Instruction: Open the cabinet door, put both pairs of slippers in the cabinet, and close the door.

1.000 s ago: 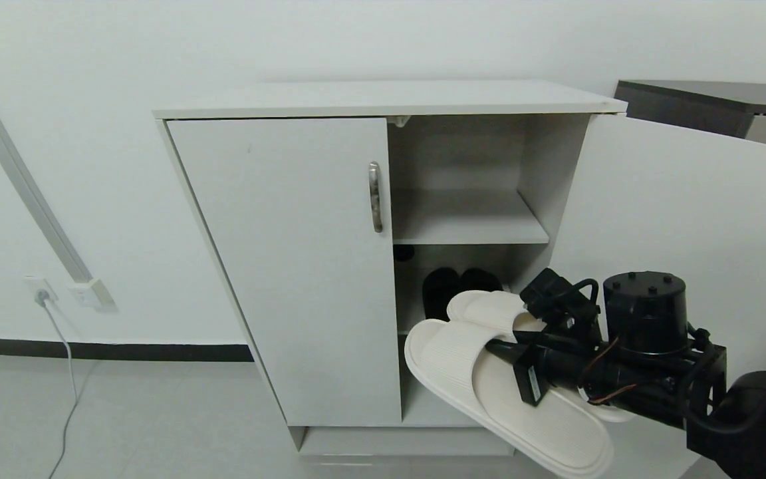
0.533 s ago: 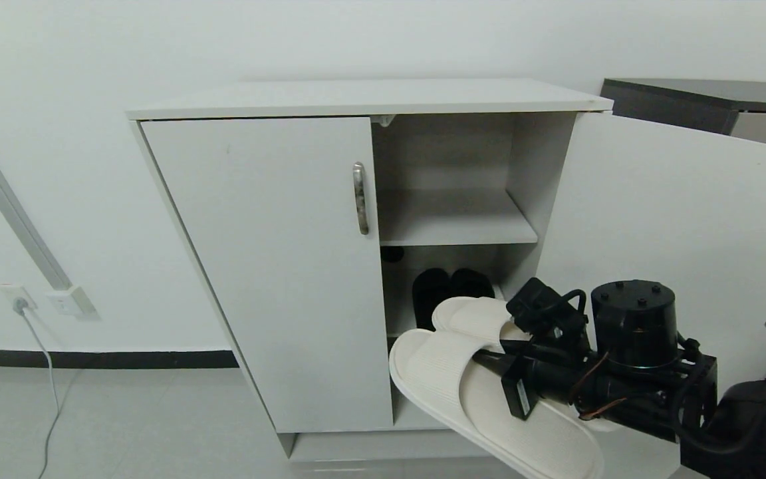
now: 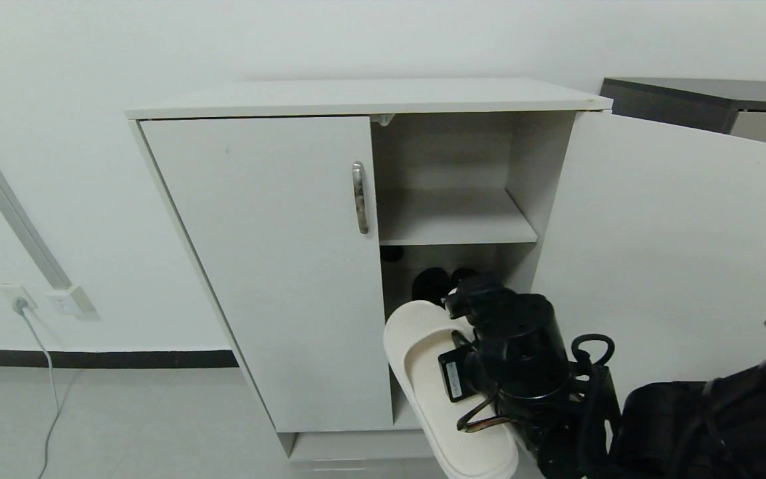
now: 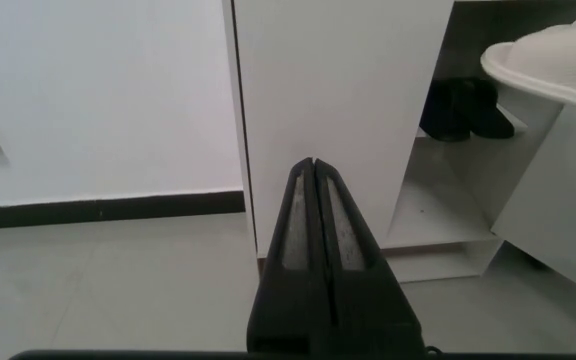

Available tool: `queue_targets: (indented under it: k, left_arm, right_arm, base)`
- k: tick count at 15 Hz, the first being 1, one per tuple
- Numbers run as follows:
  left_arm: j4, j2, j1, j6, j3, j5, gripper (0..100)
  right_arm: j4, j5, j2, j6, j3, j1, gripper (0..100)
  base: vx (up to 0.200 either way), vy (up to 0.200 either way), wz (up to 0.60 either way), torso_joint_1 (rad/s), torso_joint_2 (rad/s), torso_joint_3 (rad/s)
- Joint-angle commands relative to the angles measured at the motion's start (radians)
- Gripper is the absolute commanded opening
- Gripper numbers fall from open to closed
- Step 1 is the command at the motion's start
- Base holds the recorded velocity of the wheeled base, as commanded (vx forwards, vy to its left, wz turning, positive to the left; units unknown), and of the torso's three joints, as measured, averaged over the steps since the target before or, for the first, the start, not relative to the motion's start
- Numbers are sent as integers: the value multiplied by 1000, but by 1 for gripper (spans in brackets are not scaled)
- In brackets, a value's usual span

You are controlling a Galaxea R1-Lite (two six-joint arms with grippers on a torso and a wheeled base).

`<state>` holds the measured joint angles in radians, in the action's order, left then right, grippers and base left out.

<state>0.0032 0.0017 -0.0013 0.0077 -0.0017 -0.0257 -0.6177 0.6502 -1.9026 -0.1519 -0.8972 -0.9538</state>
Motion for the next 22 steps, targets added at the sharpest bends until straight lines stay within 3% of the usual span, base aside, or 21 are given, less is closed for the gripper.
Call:
queue_targets:
  k: [1, 3, 9, 18, 22]
  left_arm:
    - [0, 1, 0, 0, 0, 0, 0]
    - [0, 1, 0, 0, 0, 0, 0]
    - [-2, 0, 0, 0, 0, 0, 0]
    - [0, 1, 0, 0, 0, 0, 0]
    - [0, 1, 0, 0, 0, 0, 0]
  right_arm:
    - [130, 108, -18, -72, -135, -40, 0]
    - [242, 154, -24, -153, -236, -25, 0]
    - [226, 181, -41, -67, -351, 78, 0]
    - [225, 147, -53, -58, -384, 99, 0]
    - [230, 138, -53, -52, -404, 99, 0]
  base:
    - [0, 0, 0, 0, 0, 0]
    - [0, 0, 0, 0, 0, 0]
    - [0, 0, 0, 0, 0, 0]
    - [0, 0, 0, 0, 0, 0]
    - [200, 0, 0, -2, 2, 4]
